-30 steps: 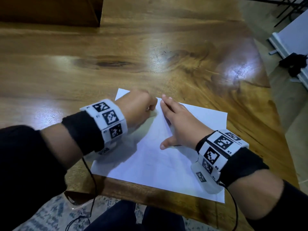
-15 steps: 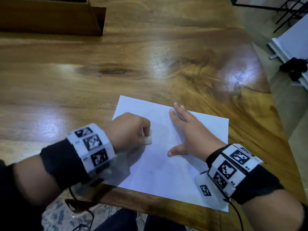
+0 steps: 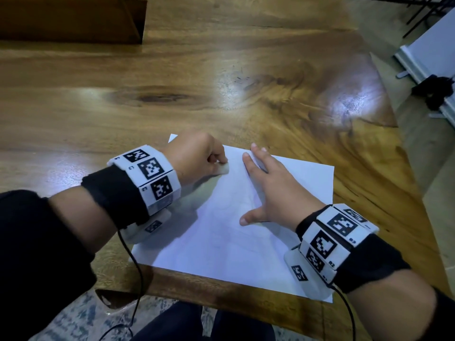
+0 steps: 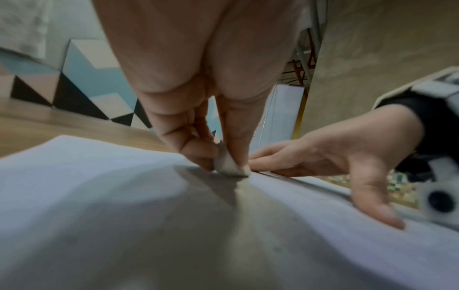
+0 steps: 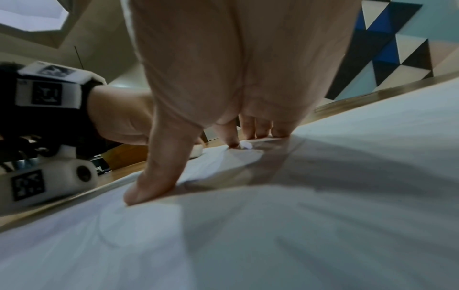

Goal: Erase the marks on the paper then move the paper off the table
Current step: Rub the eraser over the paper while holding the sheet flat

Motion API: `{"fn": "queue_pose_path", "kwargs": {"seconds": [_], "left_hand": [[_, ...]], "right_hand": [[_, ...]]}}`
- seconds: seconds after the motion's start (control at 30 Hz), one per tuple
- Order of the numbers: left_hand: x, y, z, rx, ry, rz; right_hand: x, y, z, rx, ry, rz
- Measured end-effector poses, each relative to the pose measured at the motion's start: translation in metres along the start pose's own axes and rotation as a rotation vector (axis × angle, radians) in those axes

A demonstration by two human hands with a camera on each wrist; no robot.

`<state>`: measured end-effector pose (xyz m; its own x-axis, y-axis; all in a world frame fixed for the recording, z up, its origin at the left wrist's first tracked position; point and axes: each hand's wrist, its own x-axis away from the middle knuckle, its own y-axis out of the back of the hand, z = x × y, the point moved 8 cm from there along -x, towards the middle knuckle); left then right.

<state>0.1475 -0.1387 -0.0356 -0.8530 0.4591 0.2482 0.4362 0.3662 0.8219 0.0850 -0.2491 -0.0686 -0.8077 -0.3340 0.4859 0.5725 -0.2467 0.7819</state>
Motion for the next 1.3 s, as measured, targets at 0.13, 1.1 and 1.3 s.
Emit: {"fn": "queue_pose_path", "kwargs": {"seconds": [0.13,1.1,1.3], "left_hand": [[0.008,-0.008,-0.003,-0.072,-0.036,0.027],[0.021,-0.023,-0.021,-0.073,-0.089,0.057],[0.041,-0.039,-0.027,-0.100,-0.201,0.191]], "right_hand": [[0.000,0.000,0.003,0.009,0.009,0.018],[-0.002,-0.004,0.002,0.028,0.020,0.019],[-0.003,-0.005,0.001,0.016,0.020,0.014]]}}
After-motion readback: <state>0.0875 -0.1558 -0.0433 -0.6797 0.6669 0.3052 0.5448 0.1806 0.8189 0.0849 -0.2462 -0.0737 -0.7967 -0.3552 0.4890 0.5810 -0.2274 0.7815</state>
